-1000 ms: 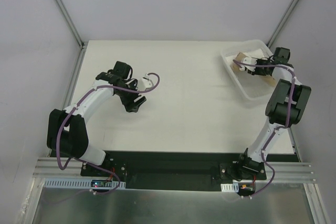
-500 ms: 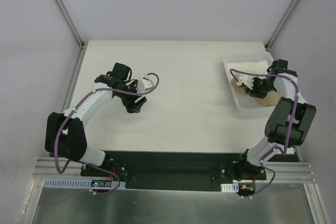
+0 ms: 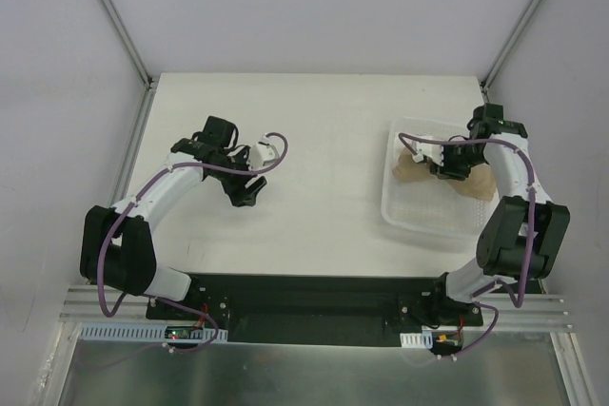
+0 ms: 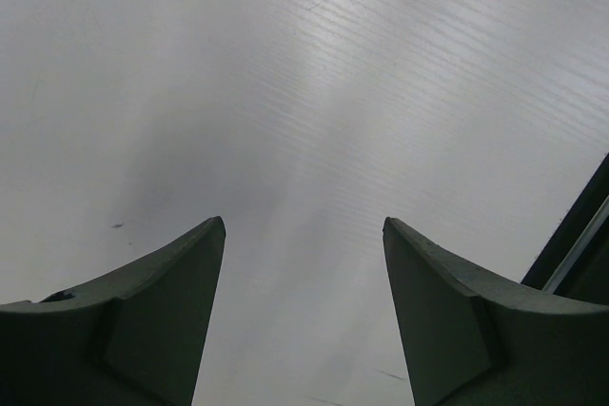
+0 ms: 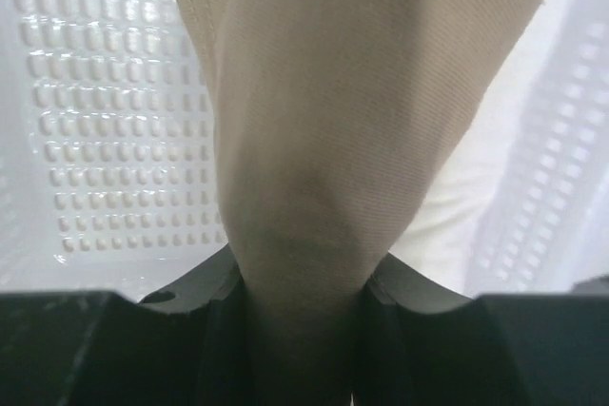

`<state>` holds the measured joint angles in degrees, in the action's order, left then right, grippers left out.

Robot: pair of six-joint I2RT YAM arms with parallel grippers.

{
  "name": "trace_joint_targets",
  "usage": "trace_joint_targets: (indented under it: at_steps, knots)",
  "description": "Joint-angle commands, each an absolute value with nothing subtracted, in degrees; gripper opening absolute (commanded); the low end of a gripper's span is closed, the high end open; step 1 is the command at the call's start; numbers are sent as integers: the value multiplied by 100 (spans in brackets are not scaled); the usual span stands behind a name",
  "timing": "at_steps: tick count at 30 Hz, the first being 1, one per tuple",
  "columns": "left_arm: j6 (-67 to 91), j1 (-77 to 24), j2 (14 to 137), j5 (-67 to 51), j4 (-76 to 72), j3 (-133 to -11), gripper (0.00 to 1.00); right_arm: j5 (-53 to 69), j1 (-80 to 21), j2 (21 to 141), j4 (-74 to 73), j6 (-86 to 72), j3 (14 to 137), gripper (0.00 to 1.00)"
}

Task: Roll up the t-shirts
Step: Move the bin to the center of the board, then place the T-shirt in the bin.

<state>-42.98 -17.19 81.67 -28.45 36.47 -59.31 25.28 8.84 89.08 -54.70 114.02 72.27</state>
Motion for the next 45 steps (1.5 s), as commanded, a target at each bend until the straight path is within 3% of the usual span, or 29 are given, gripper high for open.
trace_joint_targets:
  at_steps: [1, 13, 23, 34, 41, 43, 44, 45]
  knots:
    - [-4236, -1714, 8183, -3111, 3542, -6012, 68, 2742, 1213, 8921, -5608, 17130, 7707, 1]
    - [-4157, -1714, 8349, -3032, 3454, -6082, 67, 2628, 888, 9658, -5063, 17165, 7497, 1]
    - [-4175, -1723, 8517, -2848, 3472, -6231, 67, 2357, 650, 10590, -5440, 17191, 8103, 1]
    - [-4263, -1723, 8578, -2689, 3551, -6249, 67, 2101, 659, 10898, -5976, 17200, 8279, 1]
    - [-4333, -1740, 8596, -2619, 3586, -6284, 67, 2144, 624, 10925, -5566, 17183, 7850, 1]
    - [-4350, -1740, 8569, -2610, 3586, -6275, 67, 2258, 642, 10785, -5266, 17148, 7665, 12]
    - [-4359, -1740, 8526, -2610, 3586, -6275, 67, 2346, 650, 10723, -5038, 17104, 7612, 25]
    - [-4359, -1740, 8499, -2610, 3595, -6267, 67, 2390, 694, 10653, -5036, 17104, 7620, 26]
